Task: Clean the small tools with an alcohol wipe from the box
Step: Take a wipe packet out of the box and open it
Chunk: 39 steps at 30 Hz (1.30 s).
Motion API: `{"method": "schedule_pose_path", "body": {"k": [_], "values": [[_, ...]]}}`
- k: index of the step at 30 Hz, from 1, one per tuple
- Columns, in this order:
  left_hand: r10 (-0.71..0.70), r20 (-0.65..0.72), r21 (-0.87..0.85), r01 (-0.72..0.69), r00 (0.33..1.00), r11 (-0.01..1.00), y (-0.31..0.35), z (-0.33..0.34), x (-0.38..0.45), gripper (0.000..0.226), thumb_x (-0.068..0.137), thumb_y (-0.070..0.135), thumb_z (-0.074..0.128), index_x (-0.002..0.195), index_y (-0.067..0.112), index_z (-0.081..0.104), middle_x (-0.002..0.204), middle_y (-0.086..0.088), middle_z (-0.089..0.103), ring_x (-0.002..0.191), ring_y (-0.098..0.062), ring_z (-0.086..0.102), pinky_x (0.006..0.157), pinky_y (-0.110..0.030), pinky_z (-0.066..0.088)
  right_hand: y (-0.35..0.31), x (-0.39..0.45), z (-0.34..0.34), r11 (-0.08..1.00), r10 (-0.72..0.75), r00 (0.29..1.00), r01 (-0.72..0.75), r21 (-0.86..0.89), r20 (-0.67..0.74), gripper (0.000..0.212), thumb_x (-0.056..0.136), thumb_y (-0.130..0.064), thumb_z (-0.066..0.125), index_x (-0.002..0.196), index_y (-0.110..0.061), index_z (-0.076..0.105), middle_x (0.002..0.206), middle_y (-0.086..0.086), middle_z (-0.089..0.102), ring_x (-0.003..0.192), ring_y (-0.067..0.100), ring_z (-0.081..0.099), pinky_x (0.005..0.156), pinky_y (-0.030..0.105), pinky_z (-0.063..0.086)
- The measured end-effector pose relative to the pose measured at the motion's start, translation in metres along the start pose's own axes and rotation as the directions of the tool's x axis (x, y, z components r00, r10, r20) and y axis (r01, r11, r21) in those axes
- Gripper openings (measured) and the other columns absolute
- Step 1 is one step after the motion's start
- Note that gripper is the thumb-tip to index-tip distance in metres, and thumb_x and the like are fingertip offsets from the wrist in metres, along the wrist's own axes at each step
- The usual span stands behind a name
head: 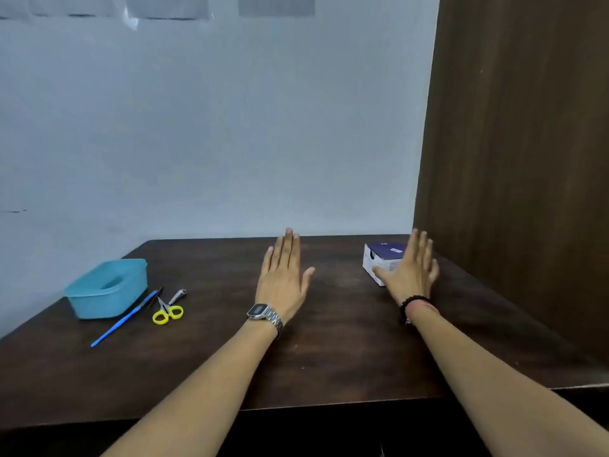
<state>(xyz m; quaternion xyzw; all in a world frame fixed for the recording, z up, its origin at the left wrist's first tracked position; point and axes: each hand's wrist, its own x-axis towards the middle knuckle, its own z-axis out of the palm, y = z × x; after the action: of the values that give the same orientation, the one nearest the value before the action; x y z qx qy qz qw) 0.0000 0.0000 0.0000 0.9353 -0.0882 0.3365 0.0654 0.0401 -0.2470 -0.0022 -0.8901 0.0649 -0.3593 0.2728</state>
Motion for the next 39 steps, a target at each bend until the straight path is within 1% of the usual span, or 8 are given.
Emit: {"method": "schedule_pose_path", "body": {"k": [4, 9, 14, 20, 29, 33, 35, 39], "values": [[0.051, 0.033, -0.082, -0.048, 0.998, 0.995, -0.008, 0.001, -0.003, 0.078, 0.088, 0.058, 0.000, 0.153, 0.014, -0.003, 0.160, 0.000, -0.011, 0.148, -0.012, -0.007, 0.119, -0.029, -0.005, 0.015, 0.008, -0.004, 0.920, 0.330, 0.931, -0.354, 0.165, 0.159, 0.139, 0.058, -0.054, 0.086, 0.154, -0.020, -0.010, 0.164, 0.003, 0.002, 0.150, 0.022, 0.007, 0.116, 0.050, 0.018], [0.123, 0.018, -0.178, -0.118, 0.992, 0.977, -0.010, 0.005, -0.004, 0.060, 0.101, 0.039, 0.036, 0.153, 0.017, 0.016, 0.162, 0.001, 0.009, 0.149, -0.014, 0.010, 0.120, -0.028, 0.003, 0.014, 0.013, 0.003, 0.902, 0.333, 0.918, -0.377, 0.211, 0.216, 0.135, 0.061, -0.045, 0.087, 0.154, -0.022, -0.009, 0.153, 0.007, 0.035, 0.137, 0.033, 0.039, 0.111, 0.049, 0.030], [0.207, -0.025, -0.228, -0.207, 0.978, 0.951, -0.011, 0.008, -0.004, 0.043, 0.099, 0.029, 0.047, 0.142, 0.025, 0.044, 0.153, 0.002, 0.036, 0.138, -0.018, 0.038, 0.117, -0.038, 0.026, 0.003, 0.008, 0.006, 0.862, 0.087, 0.918, -0.264, 0.434, 0.386, 0.121, 0.070, -0.027, 0.085, 0.155, -0.024, -0.002, 0.158, 0.008, 0.027, 0.142, 0.025, 0.033, 0.112, 0.035, 0.028], [0.272, 0.005, -0.263, -0.262, 0.962, 0.929, -0.012, 0.005, -0.005, 0.046, 0.096, 0.048, 0.035, 0.136, 0.033, 0.051, 0.149, 0.006, 0.043, 0.139, -0.016, 0.038, 0.108, -0.035, 0.033, -0.023, -0.019, 0.008, 0.817, -0.316, 0.669, -0.169, 0.551, 0.673, 0.120, 0.068, -0.026, 0.087, 0.153, -0.036, 0.002, 0.155, 0.007, 0.032, 0.134, 0.009, 0.040, 0.114, 0.031, 0.032], [0.223, -0.062, -0.261, -0.232, 0.973, 0.937, -0.014, 0.000, -0.006, 0.029, 0.100, 0.037, 0.043, 0.124, 0.040, 0.060, 0.126, 0.020, 0.061, 0.119, -0.006, 0.051, 0.096, -0.031, 0.029, -0.031, -0.028, 0.000, 0.805, -0.408, 0.610, -0.110, 0.583, 0.679, 0.114, 0.075, -0.015, 0.083, 0.154, -0.034, 0.003, 0.157, 0.003, 0.028, 0.132, -0.001, 0.029, 0.115, 0.027, 0.025], [0.080, -0.192, -0.396, -0.152, 0.978, 0.906, -0.012, -0.009, -0.004, 0.030, 0.098, 0.042, 0.042, 0.115, 0.032, 0.065, 0.112, 0.014, 0.069, 0.105, -0.013, 0.061, 0.089, -0.036, 0.042, -0.034, -0.030, 0.000, 0.793, -0.440, 0.599, -0.091, 0.603, 0.669, 0.115, 0.074, -0.013, 0.083, 0.154, -0.035, 0.004, 0.158, 0.003, 0.026, 0.136, -0.002, 0.027, 0.117, 0.027, 0.024], [-0.076, -0.237, -0.578, -0.077, 0.969, 0.812, -0.013, -0.013, -0.002, 0.021, 0.096, 0.033, 0.055, 0.115, 0.025, 0.057, 0.112, 0.011, 0.066, 0.102, -0.012, 0.062, 0.084, -0.035, 0.050, -0.036, -0.032, 0.001, 0.778, -0.468, 0.583, -0.085, 0.623, 0.664, 0.115, 0.074, -0.012, 0.083, 0.154, -0.036, 0.003, 0.158, 0.002, 0.027, 0.138, -0.001, 0.027, 0.117, 0.027, 0.023], [-0.244, -0.258, -0.718, -0.017, 0.935, 0.696, -0.019, -0.015, 0.003, 0.024, 0.089, 0.007, 0.061, 0.110, 0.018, 0.056, 0.131, 0.006, 0.052, 0.118, -0.011, 0.054, 0.093, -0.026, 0.049, -0.038, -0.034, 0.002, 0.754, -0.526, 0.528, -0.072, 0.653, 0.666, 0.116, 0.075, -0.018, 0.083, 0.152, -0.042, 0.000, 0.156, -0.008, 0.031, 0.142, 0.000, 0.027, 0.119, 0.029, 0.020]]}}
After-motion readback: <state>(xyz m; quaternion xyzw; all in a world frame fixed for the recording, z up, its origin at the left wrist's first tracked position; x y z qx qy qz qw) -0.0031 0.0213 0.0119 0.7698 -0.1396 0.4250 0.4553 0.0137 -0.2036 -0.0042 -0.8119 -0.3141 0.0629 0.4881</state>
